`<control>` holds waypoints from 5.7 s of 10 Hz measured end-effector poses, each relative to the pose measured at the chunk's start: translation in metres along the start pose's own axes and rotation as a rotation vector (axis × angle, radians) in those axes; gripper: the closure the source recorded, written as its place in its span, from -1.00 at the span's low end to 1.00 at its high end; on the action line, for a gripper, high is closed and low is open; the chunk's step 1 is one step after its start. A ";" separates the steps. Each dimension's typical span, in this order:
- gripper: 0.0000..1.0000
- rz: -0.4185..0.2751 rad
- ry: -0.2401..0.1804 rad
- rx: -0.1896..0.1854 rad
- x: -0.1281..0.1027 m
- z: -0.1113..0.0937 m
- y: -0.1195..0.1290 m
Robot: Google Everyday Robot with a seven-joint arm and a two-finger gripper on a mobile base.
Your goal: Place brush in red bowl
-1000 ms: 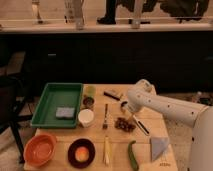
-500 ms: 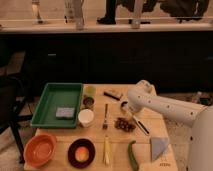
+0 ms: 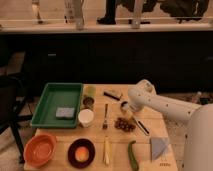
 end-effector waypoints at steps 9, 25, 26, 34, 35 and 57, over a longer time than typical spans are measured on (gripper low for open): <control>1.00 -0.002 0.002 -0.009 0.001 0.002 -0.001; 1.00 -0.084 -0.025 0.087 -0.002 -0.064 0.034; 1.00 -0.092 -0.033 0.096 -0.003 -0.078 0.037; 1.00 -0.278 -0.084 0.083 -0.024 -0.117 0.118; 1.00 -0.276 -0.079 0.084 -0.022 -0.117 0.117; 1.00 -0.590 -0.144 0.019 -0.094 -0.216 0.261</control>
